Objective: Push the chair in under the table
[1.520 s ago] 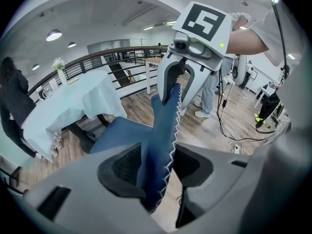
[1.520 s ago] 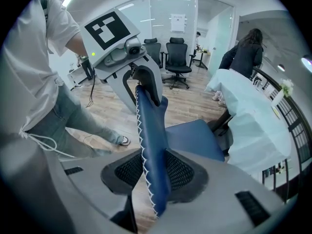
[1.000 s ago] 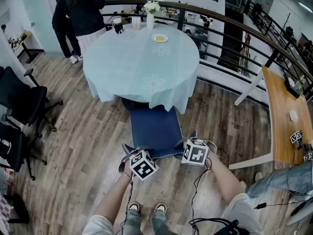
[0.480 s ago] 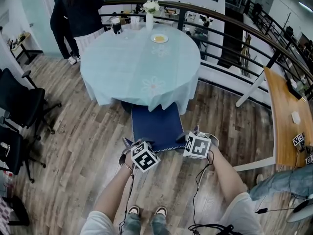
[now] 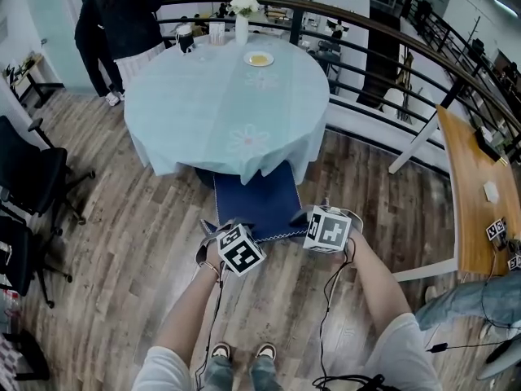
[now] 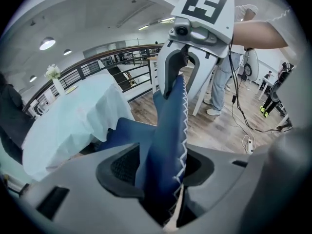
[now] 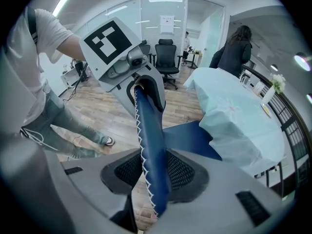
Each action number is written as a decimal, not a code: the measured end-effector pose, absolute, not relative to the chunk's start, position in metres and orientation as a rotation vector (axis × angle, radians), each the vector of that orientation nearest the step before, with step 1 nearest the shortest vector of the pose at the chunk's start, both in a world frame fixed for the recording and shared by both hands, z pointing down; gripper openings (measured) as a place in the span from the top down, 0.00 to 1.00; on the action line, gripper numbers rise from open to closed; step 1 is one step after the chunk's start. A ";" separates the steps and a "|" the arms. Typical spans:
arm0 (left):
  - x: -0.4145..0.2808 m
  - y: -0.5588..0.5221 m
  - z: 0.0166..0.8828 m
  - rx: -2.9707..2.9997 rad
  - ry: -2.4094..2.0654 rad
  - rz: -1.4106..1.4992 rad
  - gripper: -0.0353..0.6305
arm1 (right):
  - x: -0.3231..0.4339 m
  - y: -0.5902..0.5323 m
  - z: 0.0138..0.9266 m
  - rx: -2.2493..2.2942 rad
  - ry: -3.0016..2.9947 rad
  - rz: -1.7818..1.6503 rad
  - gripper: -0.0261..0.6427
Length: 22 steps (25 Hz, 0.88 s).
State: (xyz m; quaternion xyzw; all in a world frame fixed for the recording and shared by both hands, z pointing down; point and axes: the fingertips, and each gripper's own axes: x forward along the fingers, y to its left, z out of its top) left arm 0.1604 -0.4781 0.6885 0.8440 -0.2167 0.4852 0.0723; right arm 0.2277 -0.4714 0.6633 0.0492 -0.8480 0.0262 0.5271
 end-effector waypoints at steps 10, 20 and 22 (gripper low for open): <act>0.172 -0.489 0.692 2.519 -0.601 1.431 0.64 | 0.238 -0.482 0.662 0.078 -2.024 0.090 0.74; 0.175 -0.485 0.696 2.513 -0.589 1.424 0.64 | 0.239 -0.480 0.664 0.097 -2.022 0.086 0.74; 0.173 -0.487 0.693 2.521 -0.597 1.430 0.63 | 0.238 -0.482 0.663 0.105 -2.015 0.091 0.73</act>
